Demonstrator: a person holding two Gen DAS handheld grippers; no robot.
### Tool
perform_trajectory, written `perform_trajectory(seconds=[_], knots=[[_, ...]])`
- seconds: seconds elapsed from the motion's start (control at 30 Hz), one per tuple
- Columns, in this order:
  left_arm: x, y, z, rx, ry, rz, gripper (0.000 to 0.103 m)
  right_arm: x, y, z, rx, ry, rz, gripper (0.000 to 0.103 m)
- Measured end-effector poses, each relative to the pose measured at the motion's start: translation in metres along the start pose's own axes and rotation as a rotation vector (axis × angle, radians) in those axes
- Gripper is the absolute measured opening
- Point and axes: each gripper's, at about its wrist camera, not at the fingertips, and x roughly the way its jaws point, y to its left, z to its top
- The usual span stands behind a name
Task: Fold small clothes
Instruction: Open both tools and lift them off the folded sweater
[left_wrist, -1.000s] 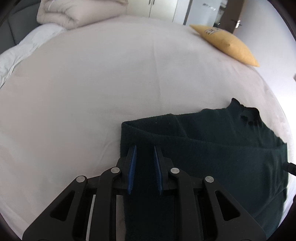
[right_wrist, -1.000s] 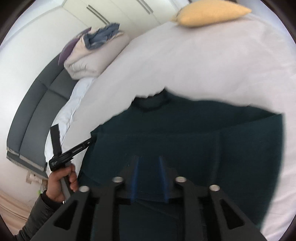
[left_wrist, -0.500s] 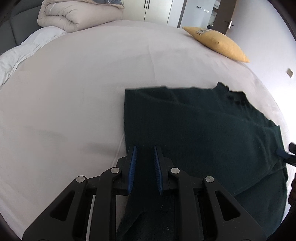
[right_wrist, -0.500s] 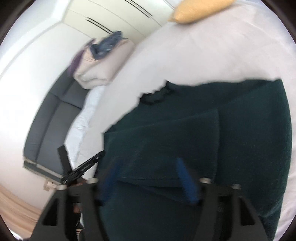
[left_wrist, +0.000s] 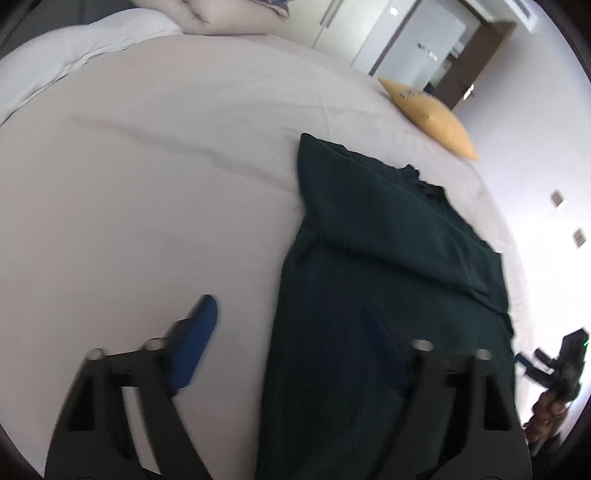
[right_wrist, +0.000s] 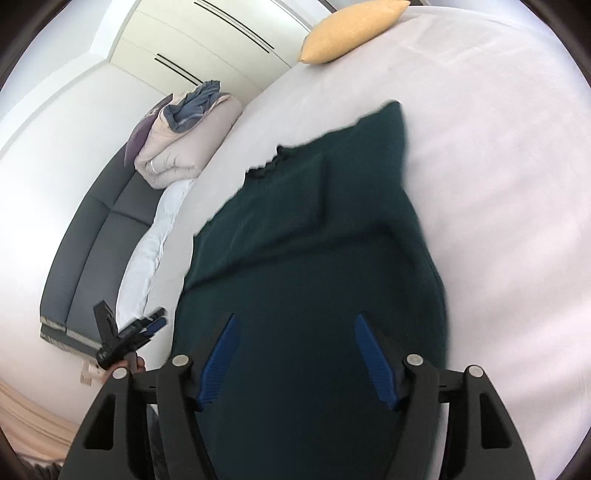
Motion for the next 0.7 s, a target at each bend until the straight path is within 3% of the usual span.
perform_trajectory(seconds=[0.17,0.43,0.7], knots=[[-0.038,0.02,-0.053,-0.05,0.093,-0.059,0.081,-0.033,-0.006,-0.053,0.017,0.001,0.002,0.071],[-0.069,0.028,-0.126,-0.057,0.215,-0.146,0.081,-0.068,-0.017,-0.092,0.035,-0.014,-0.013,0.078],[-0.066,0.033,-0.135,-0.014,0.351,-0.204,0.081,-0.079,-0.035,-0.114,0.08,0.015,-0.002,0.078]])
